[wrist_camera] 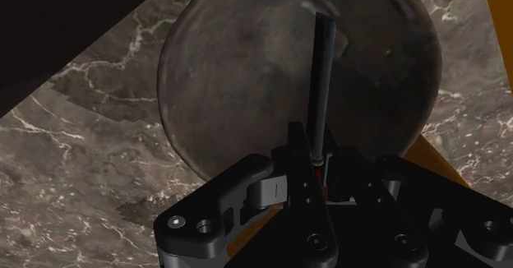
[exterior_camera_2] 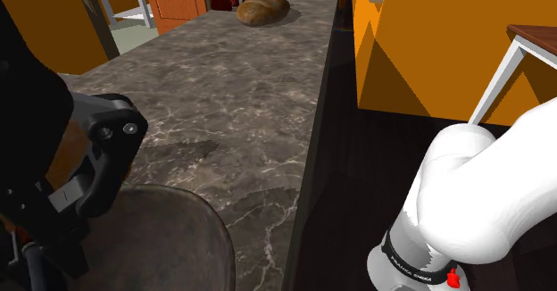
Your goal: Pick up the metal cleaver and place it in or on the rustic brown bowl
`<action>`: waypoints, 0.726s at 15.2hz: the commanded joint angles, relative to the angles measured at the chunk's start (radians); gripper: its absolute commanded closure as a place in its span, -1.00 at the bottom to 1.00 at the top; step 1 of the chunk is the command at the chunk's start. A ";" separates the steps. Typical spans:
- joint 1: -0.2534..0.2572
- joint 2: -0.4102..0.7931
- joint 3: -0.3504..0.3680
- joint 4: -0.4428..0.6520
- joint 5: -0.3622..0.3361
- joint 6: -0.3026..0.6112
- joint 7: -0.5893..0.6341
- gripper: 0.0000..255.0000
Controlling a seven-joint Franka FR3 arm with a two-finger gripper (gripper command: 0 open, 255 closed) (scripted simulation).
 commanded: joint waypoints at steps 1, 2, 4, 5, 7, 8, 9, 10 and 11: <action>0.005 -0.011 0.005 -0.047 0.008 0.037 -0.005 1.00; 0.005 -0.012 0.005 -0.047 0.008 0.037 -0.005 1.00; 0.005 -0.012 0.005 -0.047 0.009 0.037 -0.005 1.00; 0.005 -0.012 0.005 -0.047 0.009 0.037 -0.005 1.00; 0.005 -0.012 0.005 -0.047 0.009 0.037 -0.005 1.00; 0.005 -0.012 0.005 -0.047 0.009 0.037 -0.005 1.00; 0.005 -0.012 0.005 -0.046 0.009 0.037 -0.005 1.00; 0.005 -0.012 0.005 -0.046 0.009 0.037 -0.005 -1.00; 0.005 -0.012 0.005 -0.046 0.009 0.037 -0.005 -1.00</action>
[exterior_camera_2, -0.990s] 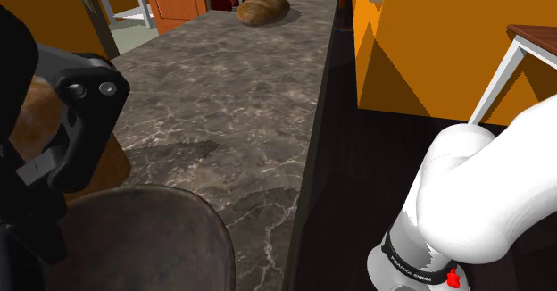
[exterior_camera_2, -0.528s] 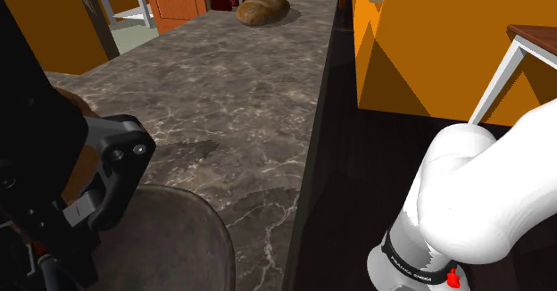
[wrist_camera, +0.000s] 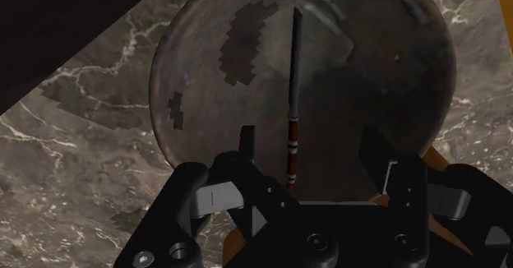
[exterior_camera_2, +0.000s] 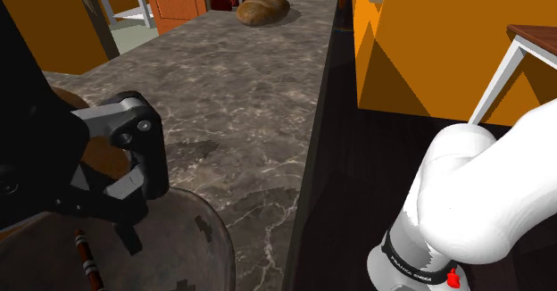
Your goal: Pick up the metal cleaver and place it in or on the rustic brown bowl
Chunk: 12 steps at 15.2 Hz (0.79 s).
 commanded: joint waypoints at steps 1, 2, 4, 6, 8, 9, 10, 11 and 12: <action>0.000 0.000 0.000 0.000 0.000 0.000 0.000 -1.00; 0.000 0.000 0.000 0.000 0.000 0.000 0.000 -1.00; 0.000 0.000 0.000 0.000 0.000 0.000 0.000 -1.00; -0.008 0.018 -0.008 0.080 -0.013 -0.063 0.010 -1.00; -0.017 0.040 -0.010 0.157 -0.026 -0.120 0.021 -1.00; -0.017 0.040 -0.010 0.157 -0.026 -0.120 0.021 -1.00; -0.017 0.040 -0.010 0.157 -0.026 -0.120 0.021 -1.00; -0.017 0.040 -0.010 0.156 -0.026 -0.120 0.021 -1.00; -0.017 0.040 -0.010 0.157 -0.026 -0.120 0.021 -1.00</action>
